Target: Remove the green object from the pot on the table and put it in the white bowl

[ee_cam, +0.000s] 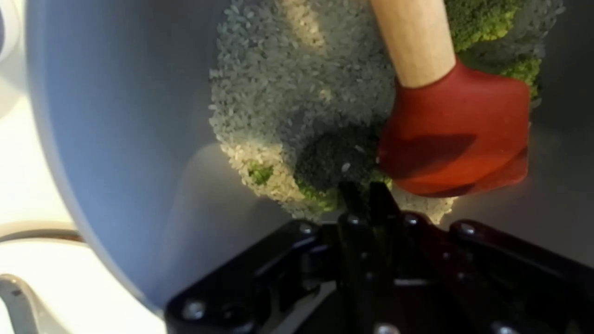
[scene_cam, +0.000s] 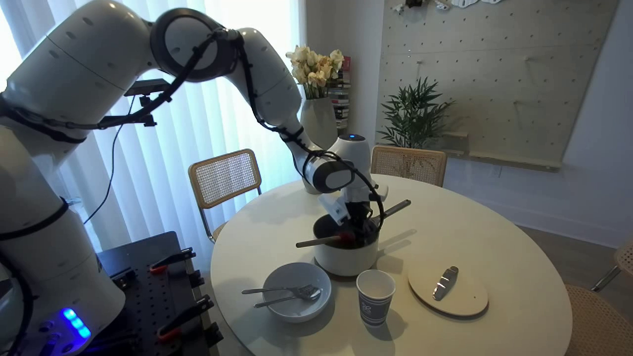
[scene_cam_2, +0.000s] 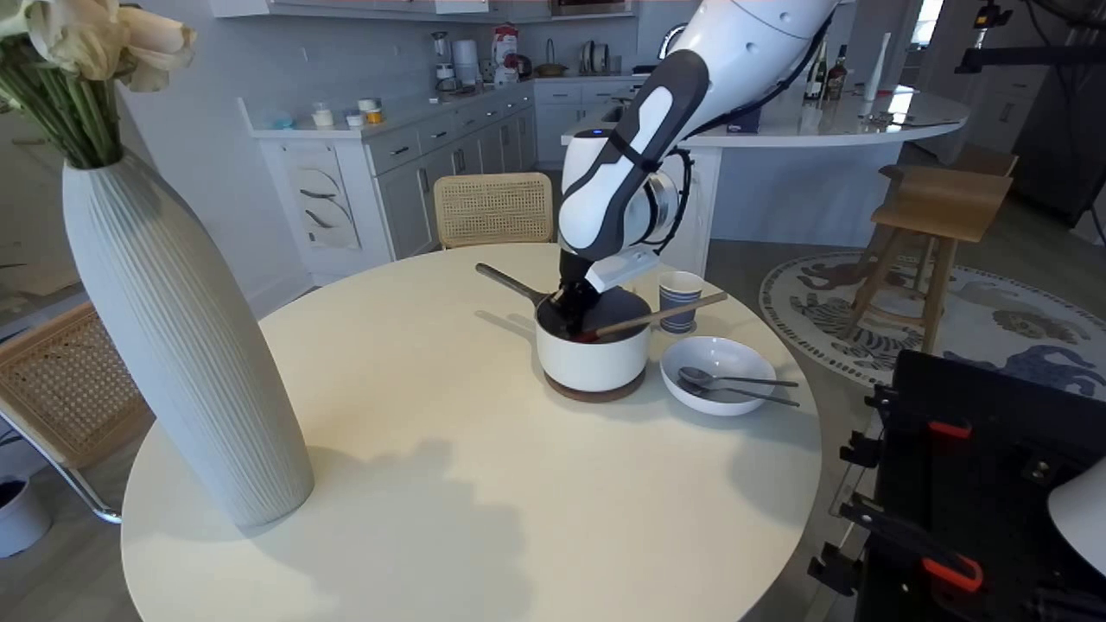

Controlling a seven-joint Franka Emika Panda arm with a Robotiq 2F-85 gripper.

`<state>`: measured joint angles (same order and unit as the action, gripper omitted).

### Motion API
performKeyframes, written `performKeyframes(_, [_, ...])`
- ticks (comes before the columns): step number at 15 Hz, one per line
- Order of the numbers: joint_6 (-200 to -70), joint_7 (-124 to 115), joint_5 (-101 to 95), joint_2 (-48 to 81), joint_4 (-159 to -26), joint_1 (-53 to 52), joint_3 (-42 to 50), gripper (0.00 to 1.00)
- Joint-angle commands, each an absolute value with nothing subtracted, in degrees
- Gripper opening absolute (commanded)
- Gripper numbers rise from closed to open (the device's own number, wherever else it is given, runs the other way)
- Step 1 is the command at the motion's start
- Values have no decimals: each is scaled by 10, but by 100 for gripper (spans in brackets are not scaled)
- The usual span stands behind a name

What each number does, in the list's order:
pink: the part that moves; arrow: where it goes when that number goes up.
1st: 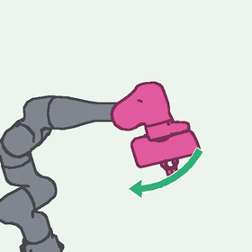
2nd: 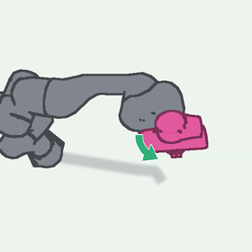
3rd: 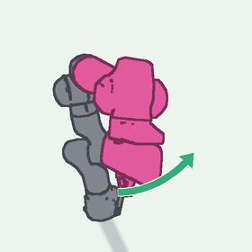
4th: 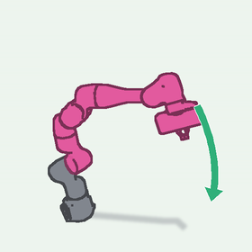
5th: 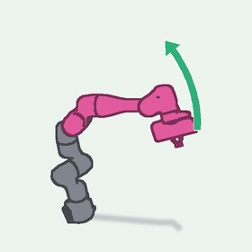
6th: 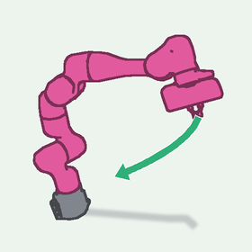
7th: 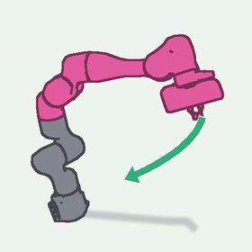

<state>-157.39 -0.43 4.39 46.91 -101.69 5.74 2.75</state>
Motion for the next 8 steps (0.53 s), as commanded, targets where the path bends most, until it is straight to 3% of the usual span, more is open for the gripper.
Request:
performKeyframes(1, [-1557, -16, 39, 441, -1030, 49, 30, 2])
performKeyframes(8, [-1508, -21, 29, 392, -1038, 31, 39, 1])
